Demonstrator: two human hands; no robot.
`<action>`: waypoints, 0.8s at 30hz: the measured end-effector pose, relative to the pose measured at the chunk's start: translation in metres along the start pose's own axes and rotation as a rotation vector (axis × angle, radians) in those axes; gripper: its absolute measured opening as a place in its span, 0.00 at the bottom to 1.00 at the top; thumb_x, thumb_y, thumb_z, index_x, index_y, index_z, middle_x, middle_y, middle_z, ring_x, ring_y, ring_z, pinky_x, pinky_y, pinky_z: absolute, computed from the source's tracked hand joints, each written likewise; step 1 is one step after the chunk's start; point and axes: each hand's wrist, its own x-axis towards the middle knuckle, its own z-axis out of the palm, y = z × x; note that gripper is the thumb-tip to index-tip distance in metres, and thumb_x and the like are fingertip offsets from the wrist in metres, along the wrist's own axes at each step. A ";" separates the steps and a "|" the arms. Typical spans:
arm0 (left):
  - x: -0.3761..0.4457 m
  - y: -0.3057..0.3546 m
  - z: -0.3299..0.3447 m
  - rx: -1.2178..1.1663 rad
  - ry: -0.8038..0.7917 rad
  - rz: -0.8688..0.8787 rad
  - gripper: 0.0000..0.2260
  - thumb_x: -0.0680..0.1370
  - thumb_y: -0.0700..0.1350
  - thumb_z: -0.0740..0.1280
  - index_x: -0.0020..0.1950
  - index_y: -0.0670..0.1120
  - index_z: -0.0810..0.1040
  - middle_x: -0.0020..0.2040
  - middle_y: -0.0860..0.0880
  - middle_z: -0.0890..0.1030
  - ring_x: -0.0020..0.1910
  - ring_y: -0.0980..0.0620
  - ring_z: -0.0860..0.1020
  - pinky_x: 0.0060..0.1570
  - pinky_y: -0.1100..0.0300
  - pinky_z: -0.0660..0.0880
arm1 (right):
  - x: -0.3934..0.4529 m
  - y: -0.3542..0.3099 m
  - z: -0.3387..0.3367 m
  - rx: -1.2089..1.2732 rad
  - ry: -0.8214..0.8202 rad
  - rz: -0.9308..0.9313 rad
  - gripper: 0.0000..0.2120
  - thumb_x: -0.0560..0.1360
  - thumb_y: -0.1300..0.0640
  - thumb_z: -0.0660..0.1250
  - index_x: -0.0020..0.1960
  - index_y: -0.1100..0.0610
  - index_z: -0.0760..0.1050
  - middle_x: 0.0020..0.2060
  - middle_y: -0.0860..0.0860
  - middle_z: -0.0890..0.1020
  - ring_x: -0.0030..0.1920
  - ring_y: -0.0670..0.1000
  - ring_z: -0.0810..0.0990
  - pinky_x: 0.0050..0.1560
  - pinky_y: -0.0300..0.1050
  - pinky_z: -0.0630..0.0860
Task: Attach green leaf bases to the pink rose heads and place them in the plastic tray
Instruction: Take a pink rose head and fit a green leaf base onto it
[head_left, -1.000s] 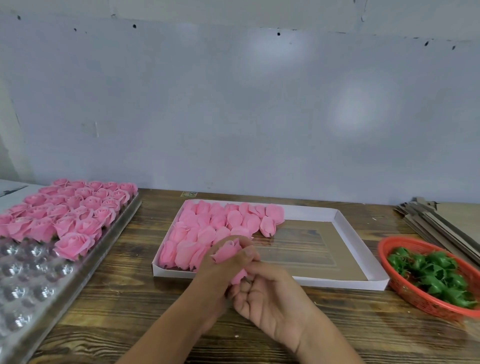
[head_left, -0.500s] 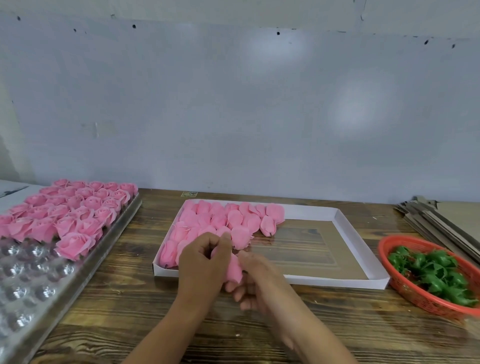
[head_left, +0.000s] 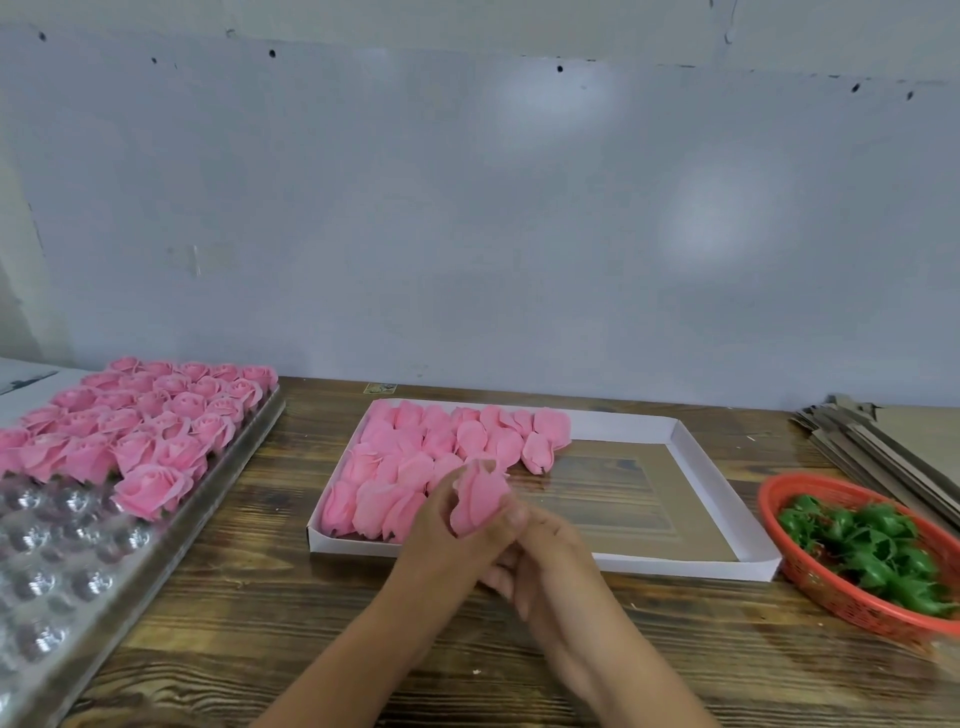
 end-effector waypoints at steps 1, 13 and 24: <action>-0.001 0.000 0.001 -0.031 -0.024 -0.027 0.35 0.60 0.68 0.79 0.63 0.58 0.78 0.55 0.56 0.85 0.54 0.56 0.84 0.53 0.54 0.82 | -0.001 0.000 0.001 0.018 -0.061 0.024 0.16 0.76 0.48 0.66 0.58 0.55 0.83 0.58 0.58 0.83 0.60 0.56 0.82 0.56 0.48 0.80; -0.007 0.010 -0.007 -0.061 -0.112 -0.025 0.19 0.68 0.61 0.73 0.52 0.51 0.87 0.54 0.49 0.86 0.55 0.51 0.84 0.51 0.58 0.81 | -0.001 0.002 -0.004 0.177 -0.164 0.309 0.18 0.79 0.46 0.64 0.52 0.58 0.85 0.33 0.55 0.78 0.33 0.50 0.78 0.35 0.42 0.77; -0.001 0.005 -0.005 -0.144 0.037 -0.075 0.19 0.69 0.62 0.72 0.49 0.49 0.86 0.51 0.45 0.86 0.51 0.44 0.85 0.54 0.43 0.80 | 0.000 0.011 0.006 0.063 -0.058 0.097 0.08 0.72 0.54 0.73 0.44 0.60 0.82 0.38 0.58 0.79 0.35 0.50 0.78 0.37 0.40 0.78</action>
